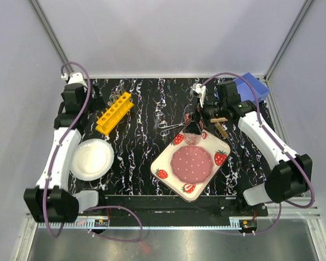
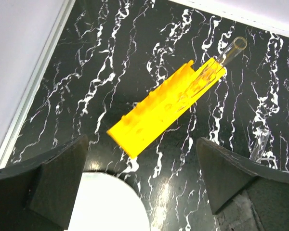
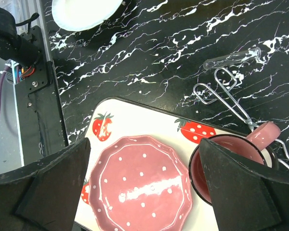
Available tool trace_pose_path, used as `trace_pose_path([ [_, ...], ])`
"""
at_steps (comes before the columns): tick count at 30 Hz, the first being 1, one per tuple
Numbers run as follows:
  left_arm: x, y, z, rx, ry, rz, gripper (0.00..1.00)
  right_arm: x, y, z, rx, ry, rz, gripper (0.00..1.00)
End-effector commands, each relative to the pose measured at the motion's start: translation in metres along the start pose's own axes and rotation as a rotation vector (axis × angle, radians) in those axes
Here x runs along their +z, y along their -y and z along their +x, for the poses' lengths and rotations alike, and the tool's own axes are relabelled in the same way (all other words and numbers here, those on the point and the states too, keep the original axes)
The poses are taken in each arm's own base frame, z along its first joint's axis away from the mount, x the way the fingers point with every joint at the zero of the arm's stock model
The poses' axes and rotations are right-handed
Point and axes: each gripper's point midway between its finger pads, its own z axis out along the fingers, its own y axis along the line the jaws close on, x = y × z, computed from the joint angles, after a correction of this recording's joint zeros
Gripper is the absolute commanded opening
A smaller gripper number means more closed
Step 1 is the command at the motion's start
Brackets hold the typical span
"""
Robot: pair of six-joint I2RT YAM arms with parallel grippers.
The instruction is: Organize the chemistry lab equipment
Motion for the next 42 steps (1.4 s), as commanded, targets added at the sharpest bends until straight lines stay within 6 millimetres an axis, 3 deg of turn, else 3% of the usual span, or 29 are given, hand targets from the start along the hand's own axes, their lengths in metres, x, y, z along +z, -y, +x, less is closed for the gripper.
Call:
trace_pose_path([
  [1, -0.033, -0.017, 0.002, -0.05, 0.069, -0.005, 0.99, -0.005, 0.001, -0.019, 0.015, 0.0, -0.007, 1.0],
  [6, -0.055, 0.001, 0.024, -0.108, 0.045, 0.15, 0.99, -0.016, 0.004, -0.02, 0.022, -0.064, 0.037, 1.0],
  [9, -0.066, 0.027, 0.04, -0.149, 0.002, 0.304, 0.99, -0.021, 0.007, -0.028, 0.022, -0.064, 0.077, 1.0],
  [13, -0.088, 0.087, 0.057, -0.193, -0.079, 0.63, 0.92, -0.024, 0.013, -0.035, 0.032, -0.053, 0.124, 1.0],
  [16, -0.09, 0.12, 0.079, -0.135, -0.161, 0.693, 0.9, -0.024, 0.018, -0.032, 0.047, -0.066, 0.146, 1.0],
  [19, -0.079, 0.141, 0.101, -0.078, -0.237, 0.674, 0.89, -0.024, 0.022, -0.023, 0.053, -0.088, 0.172, 1.0],
  [20, -0.067, 0.146, 0.107, -0.065, -0.275, 0.65, 0.89, -0.025, 0.022, -0.021, 0.054, -0.091, 0.173, 1.0],
  [23, -0.049, 0.162, 0.115, -0.045, -0.328, 0.621, 0.83, -0.025, 0.019, -0.013, 0.052, -0.096, 0.174, 1.0],
  [25, -0.025, 0.172, 0.139, -0.014, -0.414, 0.569, 0.8, -0.026, 0.018, -0.008, 0.045, -0.095, 0.181, 1.0],
  [26, -0.019, 0.181, 0.132, -0.005, -0.407, 0.563, 0.76, -0.027, 0.019, -0.007, 0.044, -0.094, 0.188, 1.0],
  [27, 0.001, 0.183, 0.151, 0.02, -0.463, 0.512, 0.74, -0.029, 0.018, -0.009, 0.035, -0.082, 0.193, 1.0],
  [28, 0.004, 0.19, 0.158, 0.046, -0.495, 0.503, 0.71, -0.03, 0.018, -0.005, 0.042, -0.083, 0.195, 1.0],
  [29, 0.01, 0.201, 0.145, 0.053, -0.476, 0.51, 0.69, -0.03, 0.018, -0.005, 0.039, -0.077, 0.196, 1.0],
  [30, 0.026, 0.206, 0.164, 0.088, -0.524, 0.467, 0.67, -0.032, 0.016, -0.003, 0.038, -0.072, 0.197, 1.0],
  [31, 0.031, 0.207, 0.169, 0.114, -0.545, 0.448, 0.65, -0.033, 0.016, -0.003, 0.043, -0.065, 0.2, 1.0],
  [32, 0.04, 0.216, 0.16, 0.124, -0.528, 0.44, 0.64, -0.034, 0.016, -0.004, 0.036, -0.057, 0.201, 1.0],
  [37, 0.079, 0.225, 0.183, 0.209, -0.608, 0.35, 0.57, -0.038, 0.013, -0.003, 0.039, -0.031, 0.2, 1.0],
  [42, 0.097, 0.222, 0.193, 0.283, -0.623, 0.288, 0.55, -0.04, 0.014, -0.002, 0.045, -0.016, 0.198, 1.0],
])
